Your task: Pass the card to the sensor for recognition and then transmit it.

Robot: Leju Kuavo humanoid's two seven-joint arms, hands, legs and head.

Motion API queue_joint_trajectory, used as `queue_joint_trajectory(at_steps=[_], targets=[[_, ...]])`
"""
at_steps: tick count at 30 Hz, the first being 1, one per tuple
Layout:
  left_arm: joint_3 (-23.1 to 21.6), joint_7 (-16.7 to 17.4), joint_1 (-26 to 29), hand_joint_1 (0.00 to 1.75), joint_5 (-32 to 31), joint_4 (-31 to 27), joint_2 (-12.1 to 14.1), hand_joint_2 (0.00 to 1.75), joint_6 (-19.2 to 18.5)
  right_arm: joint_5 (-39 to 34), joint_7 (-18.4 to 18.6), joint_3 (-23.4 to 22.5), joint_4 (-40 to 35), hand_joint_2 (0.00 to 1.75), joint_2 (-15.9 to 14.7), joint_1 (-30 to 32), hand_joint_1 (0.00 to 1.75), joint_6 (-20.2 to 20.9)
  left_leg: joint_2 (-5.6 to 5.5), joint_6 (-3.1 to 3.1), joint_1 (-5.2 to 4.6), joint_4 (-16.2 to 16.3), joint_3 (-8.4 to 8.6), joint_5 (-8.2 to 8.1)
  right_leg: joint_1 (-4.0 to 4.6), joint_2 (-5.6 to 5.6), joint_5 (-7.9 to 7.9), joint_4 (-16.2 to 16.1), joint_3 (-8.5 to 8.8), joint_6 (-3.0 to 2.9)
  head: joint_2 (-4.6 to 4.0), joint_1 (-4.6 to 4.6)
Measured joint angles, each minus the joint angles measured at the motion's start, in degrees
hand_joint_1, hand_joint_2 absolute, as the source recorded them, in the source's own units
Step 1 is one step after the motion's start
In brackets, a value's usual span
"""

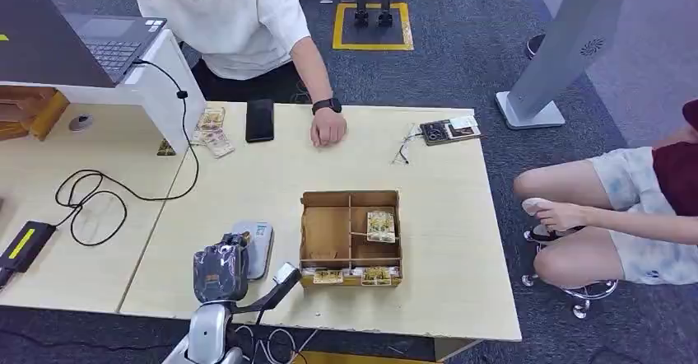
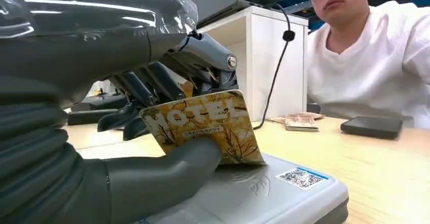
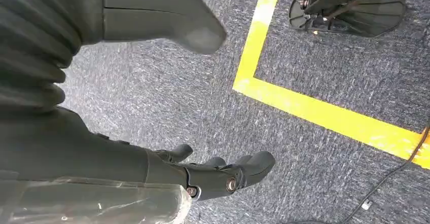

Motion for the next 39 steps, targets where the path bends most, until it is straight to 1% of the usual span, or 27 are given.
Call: queue_joint_trajectory(at_steps=[8, 13, 21, 26, 28, 29, 30, 31, 32, 33, 34, 36, 37, 38, 39], targets=[[1.77, -2.66, -2.63, 1.75, 0.41, 5.11, -0.83, 1.75, 0.00, -0.17, -0.02, 0.00, 0.00, 1.75, 0.00, -0.05, 0.00, 0.02, -0.15, 0.01, -0.01, -0.02, 0.24, 0.00, 0.00, -0.17, -0.03, -0.02, 0.36, 0.03, 0.00, 0.00], [3.04, -3.30, -3.36, 1.75, 0.74, 7.06, -1.31, 1.75, 0.00, -0.17, -0.04, 0.00, 0.00, 1.75, 0.00, -0.04, 0.00, 0.02, -0.17, 0.03, -0.02, -0.03, 0.42, 0.06, 0.00, -0.19, -0.02, -0.02, 0.55, 0.03, 0.00, 0.00], [4.14, -4.53, -3.91, 1.75, 1.07, 8.03, -1.81, 1.75, 0.02, -0.17, -0.11, 0.00, 0.00, 1.75, 0.00, -0.04, 0.00, 0.02, -0.22, -0.01, -0.01, -0.03, 0.50, 0.14, 0.00, -0.23, 0.02, -0.01, 0.63, 0.00, 0.00, 0.00], [5.64, -6.10, -3.85, 1.75, 0.57, 8.00, -2.27, 1.75, 0.02, -0.17, -0.20, 0.00, 0.00, 1.75, -0.02, -0.03, 0.00, -0.02, -0.22, -0.03, -0.01, -0.03, 0.51, 0.15, 0.00, -0.23, 0.03, -0.01, 0.63, -0.01, -0.02, 0.00], [6.48, -7.35, -3.41, 1.75, 0.70, 7.13, -2.45, 1.75, 0.02, -0.17, -0.20, 0.00, 0.00, 1.75, -0.02, -0.03, 0.00, -0.04, -0.21, -0.04, -0.01, -0.03, 0.51, 0.15, 0.00, -0.21, 0.03, 0.00, 0.62, -0.01, 0.00, 0.00], [7.10, -8.65, -2.69, 1.68, 0.76, 5.50, -2.62, 1.75, 0.02, -0.17, -0.20, 0.00, 0.00, 1.75, -0.02, -0.02, 0.00, -0.11, -0.18, -0.04, -0.01, -0.03, 0.51, 0.15, 0.00, -0.18, 0.02, 0.00, 0.60, -0.01, 0.00, 0.02], [7.80, -9.80, -1.82, 1.54, 0.81, 4.06, -2.73, 1.75, 0.04, -0.17, -0.20, 0.00, 0.00, 1.75, -0.02, 0.02, 0.00, -0.15, -0.16, -0.04, -0.01, -0.03, 0.50, 0.15, 0.00, -0.16, 0.02, 0.00, 0.57, -0.01, 0.00, 0.00], [8.51, -11.79, -0.74, 1.48, 1.03, 1.70, -3.02, 1.75, 0.07, -0.17, -0.20, 0.00, 0.00, 1.75, -0.02, 0.08, 0.00, -0.22, -0.17, -0.05, -0.01, -0.02, 0.47, 0.16, 0.00, -0.16, 0.02, 0.00, 0.51, -0.01, 0.00, 0.00], [9.36, -13.82, 0.28, 1.47, 1.42, -0.79, -3.48, 1.75, 0.11, -0.17, -0.17, 0.00, 0.00, 1.75, -0.02, 0.10, 0.00, -0.31, -0.18, -0.06, -0.01, -0.02, 0.43, 0.17, 0.00, -0.16, 0.02, 0.00, 0.47, -0.01, 0.00, 0.00], [10.58, -16.83, 1.36, 1.36, 2.14, -4.08, -4.02, 1.75, 0.11, -0.17, -0.17, 0.00, 0.00, 1.75, -0.02, 0.10, 0.00, -0.41, -0.18, -0.05, -0.01, -0.02, 0.40, 0.17, 0.00, -0.16, 0.02, 0.00, 0.44, -0.01, 0.00, 0.00], [11.83, -20.21, 2.23, 1.36, 2.90, -7.00, -4.75, 1.75, 0.13, -0.17, -0.17, 0.00, 0.00, 1.75, -0.02, 0.09, 0.00, -0.48, -0.18, -0.05, -0.01, -0.01, 0.36, 0.17, 0.00, -0.16, 0.02, 0.00, 0.41, -0.01, 0.00, 0.00], [15.75, -31.17, 3.69, 1.36, 5.80, -13.52, -7.39, 1.75, 0.13, -0.17, -0.17, 0.00, 0.00, 1.75, -0.02, 0.13, 0.00, -0.63, -0.17, -0.04, -0.01, 0.00, 0.20, 0.17, 0.00, -0.15, 0.03, -0.01, 0.27, 0.01, 0.00, 0.00], [18.27, -36.11, 3.95, 1.36, 7.13, -16.47, -8.99, 1.75, 0.13, -0.17, -0.17, 0.00, 0.02, 1.75, 0.00, 0.19, 0.00, -0.68, -0.18, -0.03, -0.02, 0.00, 0.14, 0.18, 0.00, -0.16, 0.04, -0.01, 0.24, 0.01, 0.00, 0.02], [20.69, -39.12, 4.02, 1.38, 7.89, -18.76, -10.37, 1.75, 0.13, -0.17, -0.17, 0.00, 0.00, 1.75, 0.00, 0.19, 0.00, -0.74, -0.17, -0.01, -0.03, 0.00, 0.13, 0.16, 0.00, -0.16, 0.04, -0.02, 0.23, 0.02, 0.00, 0.02], [22.37, -41.39, 4.05, 1.45, 8.86, -20.70, -11.44, 1.75, 0.13, -0.17, -0.17, -0.02, 0.02, 1.75, 0.00, 0.19, 0.00, -0.79, -0.16, -0.01, -0.05, 0.00, 0.14, 0.16, 0.00, -0.12, 0.04, -0.02, 0.22, 0.02, 0.00, 0.02]])
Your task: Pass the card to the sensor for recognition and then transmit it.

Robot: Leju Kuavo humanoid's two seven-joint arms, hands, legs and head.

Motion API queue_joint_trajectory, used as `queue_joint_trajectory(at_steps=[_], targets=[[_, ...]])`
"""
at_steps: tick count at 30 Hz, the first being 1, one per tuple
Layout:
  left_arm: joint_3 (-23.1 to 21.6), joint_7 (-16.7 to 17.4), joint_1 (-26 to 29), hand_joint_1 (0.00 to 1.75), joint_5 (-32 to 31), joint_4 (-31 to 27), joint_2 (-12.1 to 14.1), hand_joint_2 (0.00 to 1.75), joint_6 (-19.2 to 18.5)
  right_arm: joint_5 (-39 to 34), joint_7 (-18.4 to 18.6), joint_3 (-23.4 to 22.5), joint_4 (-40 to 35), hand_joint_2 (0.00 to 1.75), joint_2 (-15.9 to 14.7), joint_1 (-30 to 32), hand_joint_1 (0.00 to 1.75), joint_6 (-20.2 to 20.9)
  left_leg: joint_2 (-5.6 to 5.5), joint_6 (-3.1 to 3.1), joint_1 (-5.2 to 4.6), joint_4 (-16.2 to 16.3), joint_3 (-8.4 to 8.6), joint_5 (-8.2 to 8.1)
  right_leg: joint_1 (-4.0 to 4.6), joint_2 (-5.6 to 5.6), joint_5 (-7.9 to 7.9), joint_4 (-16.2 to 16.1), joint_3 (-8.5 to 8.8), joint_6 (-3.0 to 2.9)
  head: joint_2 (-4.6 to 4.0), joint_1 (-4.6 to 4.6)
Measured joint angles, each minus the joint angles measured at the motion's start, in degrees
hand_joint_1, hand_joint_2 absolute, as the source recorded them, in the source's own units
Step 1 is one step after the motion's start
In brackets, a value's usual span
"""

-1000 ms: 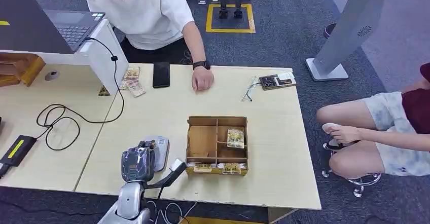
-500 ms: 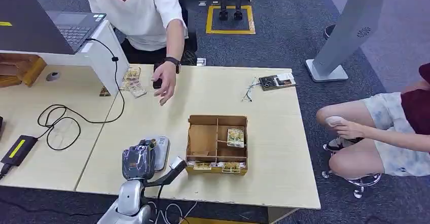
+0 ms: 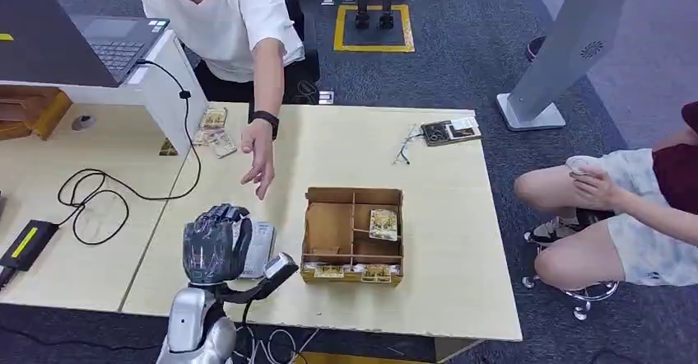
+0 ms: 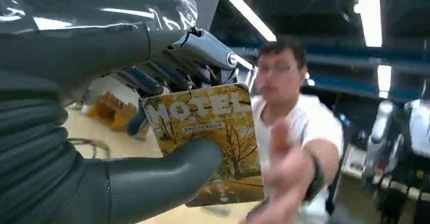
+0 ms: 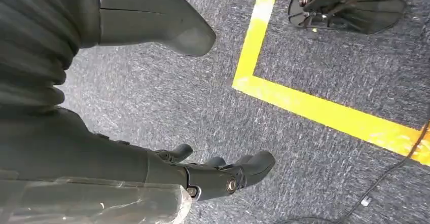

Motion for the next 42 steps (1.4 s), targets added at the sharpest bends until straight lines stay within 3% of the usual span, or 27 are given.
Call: queue_joint_trajectory(at_steps=[5, 8, 12, 16, 30, 34, 39, 42], targets=[[6.52, -9.49, 0.60, 1.50, 11.03, -9.82, -1.96, 1.75, -0.02, 0.02, 0.13, 0.02, 0.00, 1.75, -0.02, 0.14, 0.00, -0.20, 0.06, 0.04, 0.03, 0.00, 0.00, -0.06, -0.01, 0.07, -0.03, 0.00, -0.10, -0.02, 0.00, 0.00], [8.06, -10.41, 0.97, 1.75, 11.84, -13.03, -2.01, 1.75, -0.02, 0.02, 0.13, 0.02, 0.00, 1.75, -0.02, 0.05, 0.00, -0.20, 0.05, 0.03, 0.06, -0.01, -0.03, -0.06, 0.01, 0.05, -0.04, 0.01, -0.11, -0.03, 0.00, 0.00], [9.04, -13.17, 1.16, 1.75, 15.28, -16.52, -2.03, 1.75, -0.04, 0.02, 0.11, 0.00, 0.00, 1.75, 0.00, 0.10, 0.00, -0.24, 0.06, 0.02, 0.06, -0.01, -0.05, -0.06, 0.02, 0.05, -0.05, 0.01, -0.13, -0.04, 0.00, -0.02], [9.06, -13.45, 1.15, 1.75, 15.27, -19.12, -2.03, 1.75, -0.07, 0.20, -0.02, 0.02, 0.00, 1.75, 0.00, 0.09, 0.00, -0.20, 0.05, 0.02, 0.04, -0.01, -0.06, -0.06, 0.01, 0.04, -0.04, 0.01, -0.13, -0.03, 0.00, -0.02], [9.06, -10.72, 0.91, 1.75, 8.78, -20.32, -2.07, 1.75, -0.13, 1.36, -0.15, 0.02, 0.02, 1.75, 0.00, 0.00, 0.00, -0.20, 0.07, 0.02, 0.04, 0.00, -0.05, -0.06, 0.01, 0.05, -0.04, 0.00, -0.17, -0.03, 0.00, 0.00], [9.06, -7.26, 0.63, 1.75, 4.16, -19.46, -2.09, 1.75, -0.13, 2.34, -0.26, 0.02, 0.02, 1.75, -0.02, -0.11, 0.00, -0.17, 0.10, 0.02, 0.04, 0.00, -0.05, -0.06, 0.01, 0.07, -0.04, 0.00, -0.20, -0.03, 0.00, -0.02], [8.19, -1.11, -0.60, 1.50, -2.25, -16.08, -2.20, 1.75, -0.13, 2.40, -0.33, 0.02, 0.09, 1.75, 0.00, -0.29, 0.00, -0.20, 0.10, 0.03, 0.03, 0.00, -0.05, -0.06, 0.01, 0.07, -0.03, 0.00, -0.19, -0.02, 0.00, 0.00], [6.99, 2.02, -1.28, 1.48, -3.72, -13.59, -2.18, 1.75, -0.13, 2.43, -0.33, 0.02, 0.09, 1.75, 0.00, -0.32, 0.00, -0.20, 0.11, 0.03, 0.03, 0.01, -0.06, -0.06, 0.01, 0.07, -0.02, 0.00, -0.19, -0.02, 0.00, -0.02]])
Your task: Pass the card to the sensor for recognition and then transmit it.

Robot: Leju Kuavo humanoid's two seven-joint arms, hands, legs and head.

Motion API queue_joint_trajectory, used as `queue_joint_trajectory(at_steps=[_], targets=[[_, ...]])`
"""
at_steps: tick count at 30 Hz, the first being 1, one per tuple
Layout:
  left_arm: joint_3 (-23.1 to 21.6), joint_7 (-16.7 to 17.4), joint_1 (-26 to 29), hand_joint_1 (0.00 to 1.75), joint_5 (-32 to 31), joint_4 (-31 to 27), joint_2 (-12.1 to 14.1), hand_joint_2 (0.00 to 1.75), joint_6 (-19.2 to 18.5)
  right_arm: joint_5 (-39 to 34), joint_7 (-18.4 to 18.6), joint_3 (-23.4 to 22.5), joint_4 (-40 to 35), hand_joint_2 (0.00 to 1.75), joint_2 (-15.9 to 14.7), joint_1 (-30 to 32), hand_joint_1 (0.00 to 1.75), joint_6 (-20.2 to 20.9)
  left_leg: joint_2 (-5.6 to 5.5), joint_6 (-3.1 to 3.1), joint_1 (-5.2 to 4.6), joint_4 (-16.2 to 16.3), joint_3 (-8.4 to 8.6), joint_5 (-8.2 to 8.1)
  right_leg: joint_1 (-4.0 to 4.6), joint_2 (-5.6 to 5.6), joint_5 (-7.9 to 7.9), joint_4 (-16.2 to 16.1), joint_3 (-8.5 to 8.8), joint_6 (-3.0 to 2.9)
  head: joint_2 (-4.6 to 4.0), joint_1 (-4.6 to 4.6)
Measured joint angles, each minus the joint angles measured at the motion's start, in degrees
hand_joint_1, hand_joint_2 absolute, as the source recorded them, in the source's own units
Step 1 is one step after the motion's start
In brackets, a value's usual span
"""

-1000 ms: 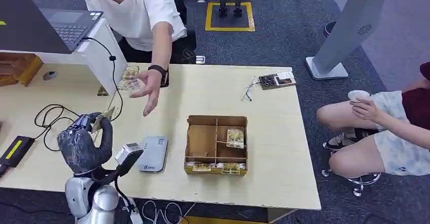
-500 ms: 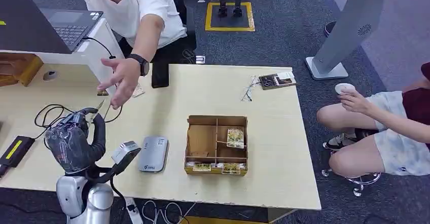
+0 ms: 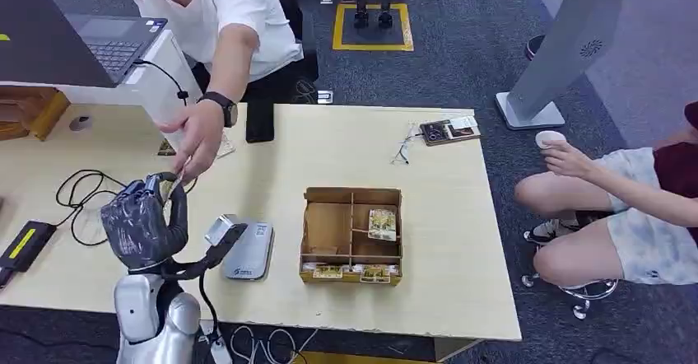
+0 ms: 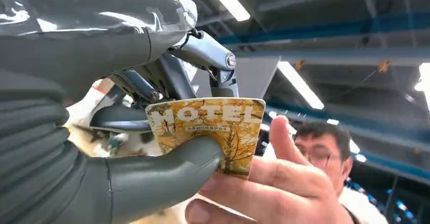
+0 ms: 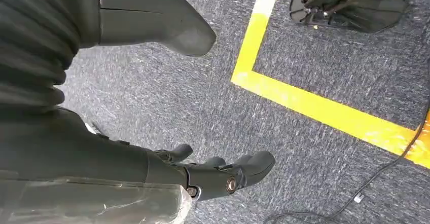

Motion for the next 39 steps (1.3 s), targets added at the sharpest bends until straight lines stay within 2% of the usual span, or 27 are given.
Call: queue_joint_trajectory(at_steps=[2, 5, 6, 7, 9, 10, 17, 26, 29, 33, 36, 39], targets=[[-0.66, 0.55, -0.34, 1.41, -0.68, 1.23, 0.00, 1.75, 0.00, 0.00, -0.02, 0.00, 0.00, 1.75, -0.02, -0.03, 0.00, 0.00, 0.00, 0.00, 0.00, 0.00, 0.00, 0.00, 0.00, 0.00, 0.00, 0.00, 0.00, 0.00, 0.00, 0.02], [-1.12, 0.68, -0.86, 1.20, -1.05, 2.89, -0.02, 1.75, 0.00, 0.00, 0.00, 0.00, 0.00, 1.75, -0.02, -0.03, 0.00, -0.02, 0.01, 0.00, 0.00, 0.01, 0.00, 0.00, 0.00, 0.04, 0.00, 0.00, -0.02, 0.00, 0.00, 0.00], [-1.45, 1.12, -1.07, 1.03, -1.27, 3.42, -0.04, 1.75, 0.00, 0.00, -0.02, 0.00, 0.00, 1.75, -0.02, -0.04, 0.00, 0.00, 0.01, 0.00, 0.00, 0.01, -0.01, 0.00, 0.00, 0.04, 0.00, 0.00, -0.02, 0.00, 0.00, 0.02], [-1.84, 1.42, -1.23, 0.56, -1.27, 4.00, -0.04, 1.75, 0.02, 0.00, -0.02, 0.00, 0.00, 1.75, 0.00, -0.05, 0.00, 0.00, 0.01, 0.00, 0.00, 0.01, -0.01, 0.00, 0.00, 0.04, 0.00, 0.00, -0.02, 0.00, 0.00, 0.00], [-2.37, 1.77, -1.48, 0.05, -1.03, 4.88, -0.04, 1.75, 0.02, 0.00, -0.02, 0.00, 0.00, 1.75, 0.00, -0.08, 0.00, -0.02, 0.01, -0.01, 0.00, 0.00, -0.01, -0.01, 0.00, 0.06, 0.00, 0.00, -0.04, 0.00, 0.00, 0.00], [-2.67, 1.79, -1.60, 0.00, -0.58, 5.36, -0.04, 1.75, 0.02, 0.00, -0.02, 0.02, 0.00, 1.75, -0.02, -0.08, 0.00, -0.02, 0.01, -0.01, 0.00, 0.00, -0.01, -0.02, 0.00, 0.07, -0.01, 0.00, -0.04, 0.00, 0.00, 0.00], [-2.93, -2.60, -1.95, 0.00, 2.81, 7.00, -0.22, 1.75, 0.02, 0.00, -0.04, 0.02, 0.00, 1.75, 0.00, -0.10, 0.00, -0.11, 0.02, -0.02, 0.01, 0.00, -0.02, -0.02, 0.00, 0.07, -0.01, 0.00, -0.05, 0.00, 0.00, 0.00], [-2.93, -6.01, -1.96, 0.00, 6.93, 7.17, -0.22, 1.75, 0.02, -0.02, -0.06, 0.02, 0.00, 1.75, -0.02, -0.08, 0.00, -0.26, 0.01, -0.02, 0.01, 0.00, -0.04, -0.02, 0.00, 0.07, -0.01, 0.00, -0.05, 0.00, 0.00, 0.00], [-2.93, -8.70, -1.91, 0.00, 12.24, 7.17, -0.24, 1.75, 0.02, -0.20, -0.04, 0.00, 0.00, 1.75, 0.00, -0.07, 0.00, -0.37, 0.01, -0.02, 0.01, 0.00, -0.04, -0.02, 0.00, 0.07, -0.01, 0.00, -0.05, 0.00, 0.00, 0.00], [-3.17, -10.60, -1.85, 0.00, 17.12, 7.22, -0.28, 1.75, 0.00, -0.65, -0.06, 0.00, 0.00, 1.75, -0.02, -0.07, 0.00, -0.48, 0.01, -0.01, 0.01, 0.00, -0.05, -0.02, 0.00, 0.06, -0.01, 0.00, -0.06, 0.00, 0.00, 0.00], [-6.94, -11.65, -1.07, 0.00, 26.26, 8.07, -0.07, 1.75, 0.00, -1.75, -0.22, 0.00, 0.00, 1.75, 0.00, -0.07, 0.00, -0.55, -0.01, 0.00, 0.00, 0.00, -0.08, -0.03, 0.00, 0.03, -0.01, 0.00, -0.04, 0.00, 0.00, 0.00], [-11.66, -11.56, 0.91, 0.00, 28.41, 8.35, 0.39, 1.75, 0.00, -2.21, -0.46, 0.00, 0.00, 1.75, -0.02, 0.06, 0.00, -0.55, 0.00, 0.01, 0.00, 0.00, -0.13, -0.03, 0.00, 0.03, -0.01, -0.01, -0.06, 0.01, 0.00, 0.00]])
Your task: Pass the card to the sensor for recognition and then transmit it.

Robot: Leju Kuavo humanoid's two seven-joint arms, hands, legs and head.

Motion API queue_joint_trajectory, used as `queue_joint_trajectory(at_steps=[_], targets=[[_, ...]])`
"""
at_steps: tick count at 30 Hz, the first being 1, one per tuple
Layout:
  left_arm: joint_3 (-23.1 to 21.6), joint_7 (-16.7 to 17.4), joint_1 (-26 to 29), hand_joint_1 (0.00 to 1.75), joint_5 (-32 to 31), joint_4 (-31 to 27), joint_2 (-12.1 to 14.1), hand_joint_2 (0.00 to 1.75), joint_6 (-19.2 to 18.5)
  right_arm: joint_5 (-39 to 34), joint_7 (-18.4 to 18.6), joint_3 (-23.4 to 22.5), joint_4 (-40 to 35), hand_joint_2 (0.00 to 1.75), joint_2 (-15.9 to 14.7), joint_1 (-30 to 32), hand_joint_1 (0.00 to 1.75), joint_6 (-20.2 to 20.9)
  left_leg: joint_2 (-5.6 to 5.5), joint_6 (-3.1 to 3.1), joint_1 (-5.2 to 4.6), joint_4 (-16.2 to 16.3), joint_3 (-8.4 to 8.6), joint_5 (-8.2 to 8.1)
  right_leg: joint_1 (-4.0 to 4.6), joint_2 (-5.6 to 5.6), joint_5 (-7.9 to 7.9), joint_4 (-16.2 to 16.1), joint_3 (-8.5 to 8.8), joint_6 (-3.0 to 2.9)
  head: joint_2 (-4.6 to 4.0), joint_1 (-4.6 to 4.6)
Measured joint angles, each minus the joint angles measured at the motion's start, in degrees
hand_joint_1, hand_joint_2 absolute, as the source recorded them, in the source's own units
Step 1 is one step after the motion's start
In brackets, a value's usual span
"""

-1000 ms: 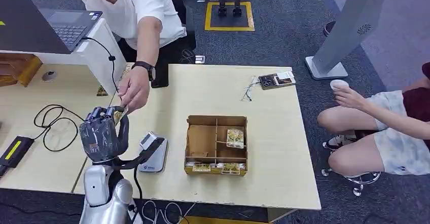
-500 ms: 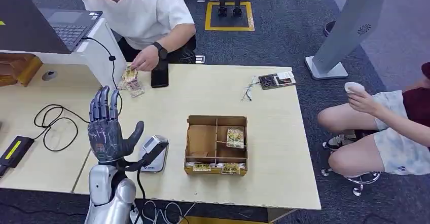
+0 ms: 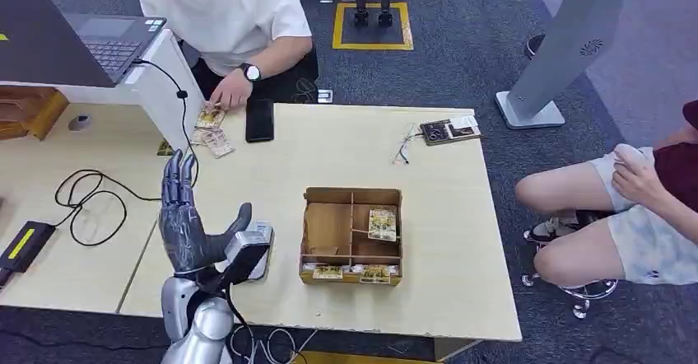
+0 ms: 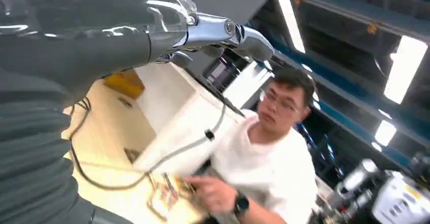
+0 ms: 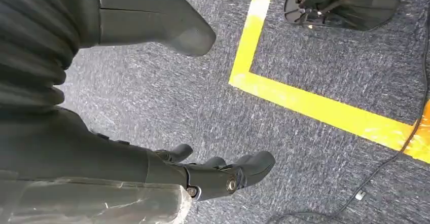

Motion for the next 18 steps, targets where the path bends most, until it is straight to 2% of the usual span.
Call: queue_joint_trajectory(at_steps=[4, 7, 13, 18], targets=[[-4.27, 1.33, 2.36, 0.00, 3.96, 0.00, 0.76, 1.75, 0.00, -0.04, -0.22, 0.00, 0.00, 1.75, 0.00, 0.08, 0.00, -0.17, 0.01, 0.04, -0.01, 0.00, 0.00, -0.03, -0.01, 0.00, -0.01, 0.00, 0.00, 0.01, 0.00, 0.02], [-9.01, 2.51, 5.13, 0.00, 5.16, -0.76, 2.46, 1.75, 0.02, -0.22, -0.28, 0.00, 0.00, 1.75, 0.00, 0.13, 0.00, -0.37, 0.01, 0.04, -0.01, 0.00, 0.00, -0.04, -0.01, 0.01, -0.02, 0.00, -0.02, 0.00, 0.00, 0.00], [-16.11, 2.45, 9.28, 0.00, 8.44, -4.00, 6.08, 1.75, 0.00, -0.28, -0.46, -0.07, 0.00, 1.75, 0.00, 0.35, 0.00, -0.50, 0.00, -0.02, 0.01, -0.01, 0.00, -0.08, 0.00, 0.00, -0.05, 0.00, -0.03, -0.01, 0.00, 0.00], [-19.43, 1.90, 11.17, 0.00, 9.65, -5.90, 8.57, 1.75, 0.02, -0.87, -0.63, -0.22, 0.00, 1.75, 0.00, 0.39, 0.00, -0.61, 0.01, -0.02, 0.01, -0.02, 0.01, -0.07, 0.00, 0.01, -0.05, 0.01, -0.01, -0.01, 0.00, 0.00]])
